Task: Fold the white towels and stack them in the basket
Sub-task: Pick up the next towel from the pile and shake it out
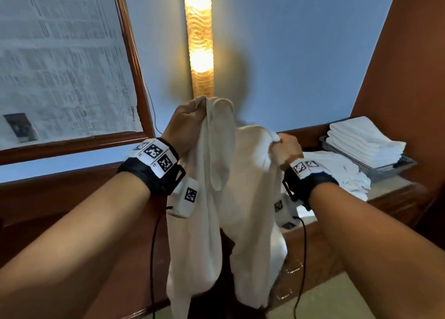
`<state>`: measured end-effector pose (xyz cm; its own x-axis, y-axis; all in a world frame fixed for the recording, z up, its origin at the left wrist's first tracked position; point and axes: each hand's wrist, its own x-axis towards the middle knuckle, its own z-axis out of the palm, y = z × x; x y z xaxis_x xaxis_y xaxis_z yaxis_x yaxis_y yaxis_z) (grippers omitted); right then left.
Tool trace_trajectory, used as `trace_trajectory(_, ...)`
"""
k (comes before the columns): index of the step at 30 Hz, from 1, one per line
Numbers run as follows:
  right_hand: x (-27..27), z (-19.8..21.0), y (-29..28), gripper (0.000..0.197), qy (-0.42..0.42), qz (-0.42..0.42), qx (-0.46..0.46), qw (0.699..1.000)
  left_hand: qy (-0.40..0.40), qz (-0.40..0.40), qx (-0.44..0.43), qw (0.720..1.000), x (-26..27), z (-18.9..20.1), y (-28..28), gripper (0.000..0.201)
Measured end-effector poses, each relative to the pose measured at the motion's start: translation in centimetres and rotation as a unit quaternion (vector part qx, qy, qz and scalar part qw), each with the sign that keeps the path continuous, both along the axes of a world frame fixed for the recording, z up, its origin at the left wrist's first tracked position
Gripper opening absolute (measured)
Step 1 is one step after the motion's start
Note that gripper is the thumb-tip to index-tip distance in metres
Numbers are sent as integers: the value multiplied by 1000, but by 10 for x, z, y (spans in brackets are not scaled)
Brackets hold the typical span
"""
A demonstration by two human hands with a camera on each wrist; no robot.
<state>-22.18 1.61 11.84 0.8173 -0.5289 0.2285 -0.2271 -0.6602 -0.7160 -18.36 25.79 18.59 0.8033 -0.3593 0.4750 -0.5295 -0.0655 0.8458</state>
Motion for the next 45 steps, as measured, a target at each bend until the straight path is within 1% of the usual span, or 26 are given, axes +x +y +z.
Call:
trace_trajectory(2,10,20,11,28,-75,48,45,995,13,-1,6,1000,1,-2,-5,31)
trace_trajectory(4,13,44,28,28,-142,115,50,982,26,12,14,1000,1,-3,-13,34)
trace_trajectory(6,14,67,39,24,-187,192,12,963,36,18,10,999,1,-4,-25,33)
trace_trajectory(7,15,79,40,25,-199,212,-18,957,42,15,3,999,1,-4,-32,31)
trace_trajectory(9,15,96,33,28,-207,216,-85,950,44,12,-12,999,4,1,-48,27)
trace_trajectory(11,17,101,23,29,-203,217,-145,944,27,12,-31,999,13,10,-56,26)
trace_trajectory(13,19,92,12,23,-171,237,-154,944,1,22,-38,999,23,24,-58,34)
trace_trajectory(14,22,81,6,19,-150,249,-150,945,-18,43,-19,999,27,31,-58,37)
trace_trajectory(16,28,51,-13,17,-128,256,-172,943,-59,89,28,994,35,42,-54,36)
trace_trajectory(17,32,32,-26,19,-116,248,-178,945,-74,107,38,991,41,45,-51,33)
trace_trajectory(20,46,-20,-71,21,-27,219,-121,968,-54,148,15,987,49,52,-39,30)
trace_trajectory(22,53,-37,-90,23,11,199,-59,978,-31,161,19,986,48,50,-37,31)
trace_trajectory(24,66,-32,-92,21,-32,186,9,982,-8,169,26,985,46,39,-43,34)
trace_trajectory(26,80,-11,-78,24,-105,201,53,972,11,165,42,985,42,21,-54,38)
trace_trajectory(28,87,20,-53,27,-182,261,30,948,20,131,41,990,40,2,-65,36)
trace_trajectory(29,89,36,-40,26,-218,298,-12,929,21,111,27,993,39,-5,-71,35)
trace_trajectory(30,93,48,-30,24,-235,326,-63,913,23,91,0,996,38,-10,-75,33)
trace_trajectory(31,95,59,-23,21,-234,336,-114,905,28,79,-23,996,39,-13,-78,31)
trace_trajectory(33,101,74,-16,18,-216,328,-162,905,40,82,-53,994,38,-12,-81,29)
trace_trajectory(34,103,77,-16,20,-209,317,-172,909,41,92,-58,993,39,-10,-80,29)
trace_trajectory(36,98,78,-15,33,-210,316,-175,908,23,120,-43,992,38,-4,-75,36)
trace_trajectory(38,86,70,-15,40,-215,348,-167,897,-14,146,-25,989,40,2,-66,48)
trace_trajectory(39,81,64,-16,41,-209,364,-164,893,-31,152,-19,988,38,6,-61,49)
trace_trajectory(41,74,48,-22,41,-176,371,-160,898,-51,146,-26,988,35,13,-52,46)
trace_trajectory(43,69,34,-24,49,-115,363,-170,909,-66,158,-16,985,30,19,-42,39)
trace_trajectory(45,66,19,-26,48,-48,350,-151,923,-81,168,-7,982,26,21,-29,32)
